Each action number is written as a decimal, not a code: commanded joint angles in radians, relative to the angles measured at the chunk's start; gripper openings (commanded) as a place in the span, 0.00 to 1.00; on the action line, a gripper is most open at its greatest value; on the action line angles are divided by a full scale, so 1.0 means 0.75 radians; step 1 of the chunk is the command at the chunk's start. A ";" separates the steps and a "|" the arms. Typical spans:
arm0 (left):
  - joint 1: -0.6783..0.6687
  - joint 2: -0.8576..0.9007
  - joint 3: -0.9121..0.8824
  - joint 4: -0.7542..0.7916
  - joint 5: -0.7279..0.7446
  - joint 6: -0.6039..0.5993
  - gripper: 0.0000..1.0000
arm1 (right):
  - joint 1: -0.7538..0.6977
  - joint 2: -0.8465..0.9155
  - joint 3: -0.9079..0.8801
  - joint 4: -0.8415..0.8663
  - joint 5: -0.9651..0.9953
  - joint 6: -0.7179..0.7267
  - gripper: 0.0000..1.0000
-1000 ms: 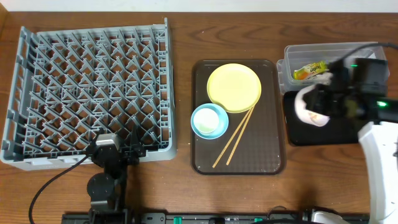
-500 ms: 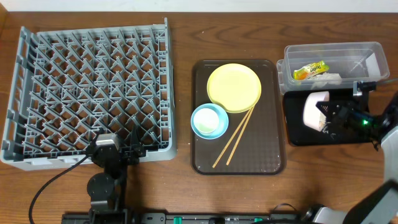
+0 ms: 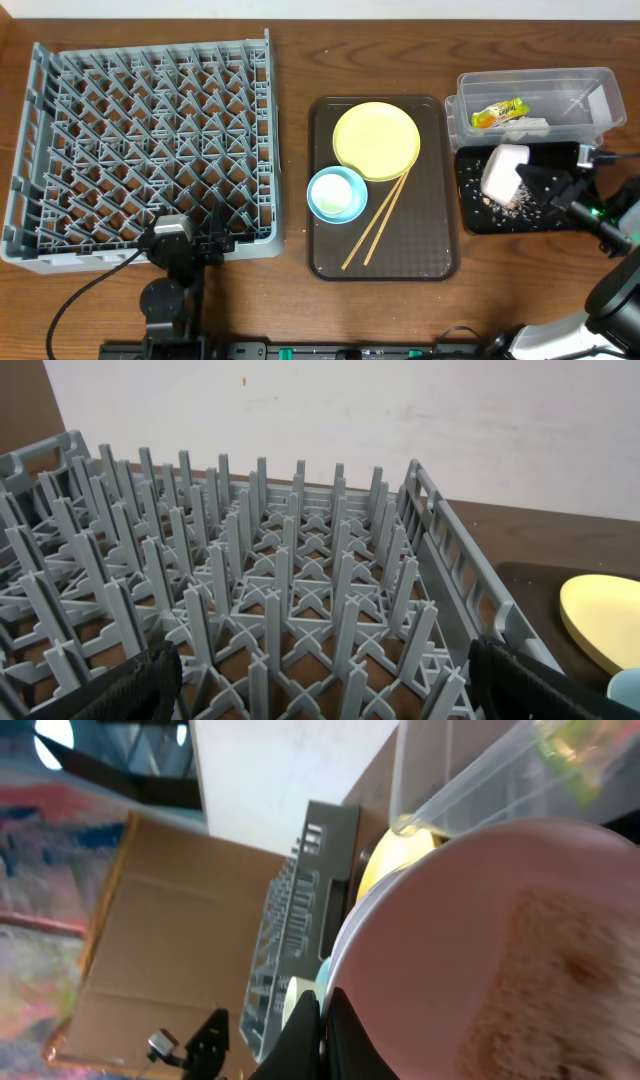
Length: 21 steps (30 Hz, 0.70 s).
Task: Sort waste into correct bins and load items into the dishwasher rack
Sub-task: 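Tip the pink bowl over the black tray to dump the rice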
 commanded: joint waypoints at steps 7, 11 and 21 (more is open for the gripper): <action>-0.006 0.000 -0.022 -0.048 -0.018 0.008 0.93 | -0.121 0.003 -0.002 0.019 -0.083 -0.042 0.01; -0.006 0.000 -0.022 -0.048 -0.018 0.008 0.93 | -0.110 0.003 -0.002 -0.002 -0.109 -0.041 0.01; -0.006 0.000 -0.022 -0.048 -0.018 0.008 0.93 | -0.052 0.003 -0.002 -0.010 -0.064 0.018 0.01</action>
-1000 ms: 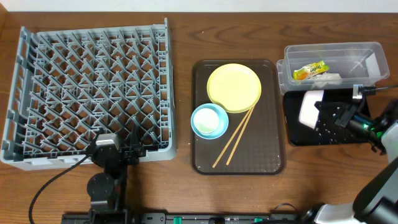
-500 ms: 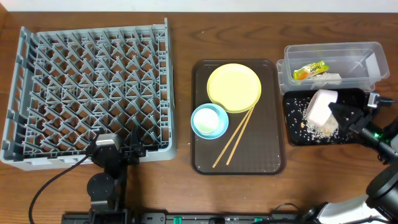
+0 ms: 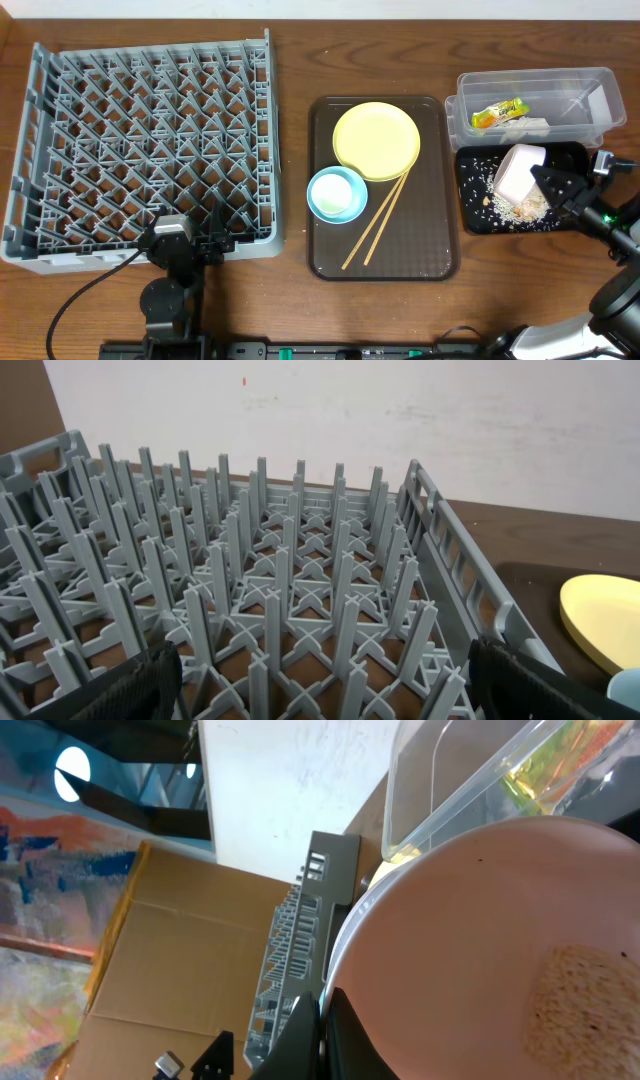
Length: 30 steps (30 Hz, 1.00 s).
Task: Sort waste into correct bins and load items into the dishwasher rack
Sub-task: 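Tip the pink bowl over the black tray to dump the rice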
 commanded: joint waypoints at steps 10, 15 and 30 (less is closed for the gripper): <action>-0.007 0.000 -0.022 -0.048 -0.018 0.008 0.93 | 0.141 0.003 -0.002 0.010 0.062 0.049 0.01; -0.007 0.000 -0.022 -0.047 -0.017 0.008 0.93 | 0.008 0.003 -0.001 0.036 -0.006 0.070 0.01; -0.007 0.000 -0.022 -0.044 -0.018 0.008 0.93 | 0.054 0.002 0.009 0.124 0.005 0.193 0.01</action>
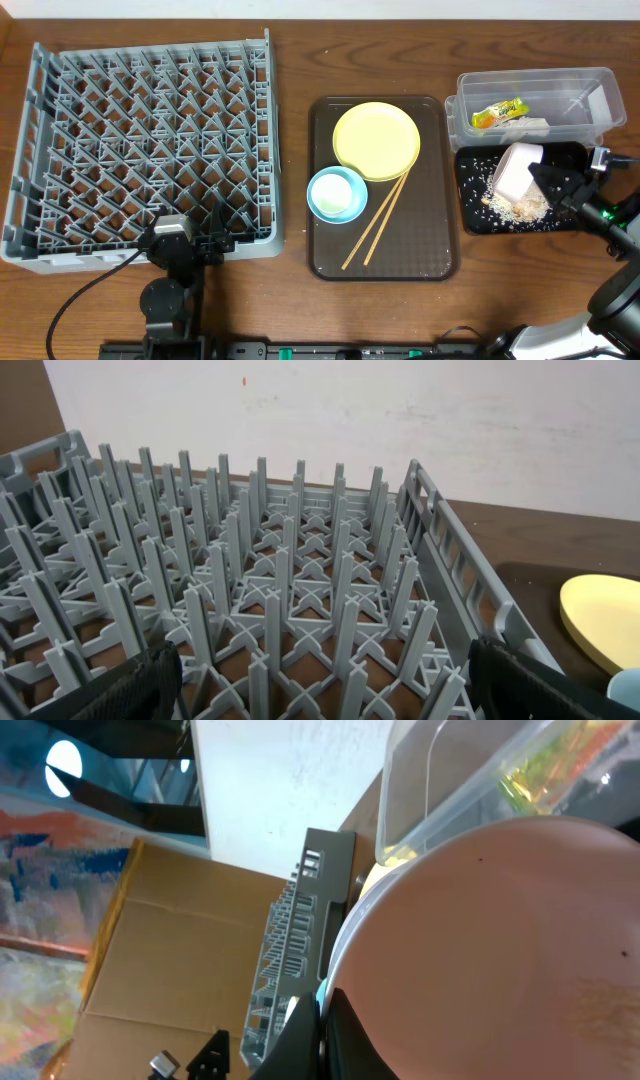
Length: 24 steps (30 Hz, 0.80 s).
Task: Sort waste into correct bins and load items into the dishwasher rack
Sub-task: 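Tip the pink bowl over the black tray to dump the rice, then carry the empty pink bowl back and set it on the yellow plate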
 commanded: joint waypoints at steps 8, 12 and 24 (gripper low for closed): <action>-0.007 0.000 -0.022 -0.044 -0.018 0.008 0.93 | 0.002 -0.005 0.016 0.069 -0.097 0.138 0.01; -0.007 0.000 -0.022 -0.044 -0.018 0.008 0.93 | -0.012 -0.014 0.015 0.069 0.046 0.212 0.01; -0.007 0.000 -0.022 -0.044 -0.018 0.008 0.93 | -0.018 -0.014 0.015 0.065 -0.067 0.181 0.01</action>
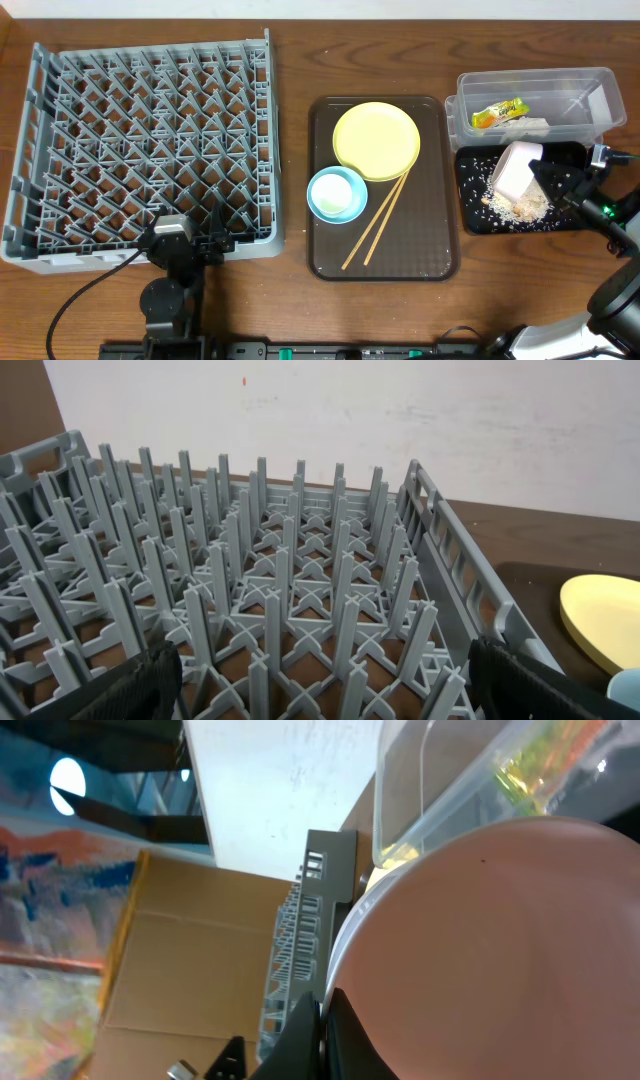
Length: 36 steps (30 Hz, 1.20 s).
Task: Sort waste into correct bins and load items into the dishwasher rack
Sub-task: 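Carry the empty pink bowl back and set it on the yellow plate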
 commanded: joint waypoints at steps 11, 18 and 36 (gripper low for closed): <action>-0.006 0.000 -0.022 -0.044 -0.018 0.008 0.93 | 0.057 -0.045 0.019 -0.021 -0.085 -0.012 0.01; -0.006 0.000 -0.022 -0.044 -0.018 0.008 0.93 | 0.329 -0.257 0.146 -0.020 0.076 0.113 0.01; -0.006 0.000 -0.022 -0.045 -0.018 0.008 0.93 | 1.366 -0.233 0.348 0.182 1.626 0.050 0.01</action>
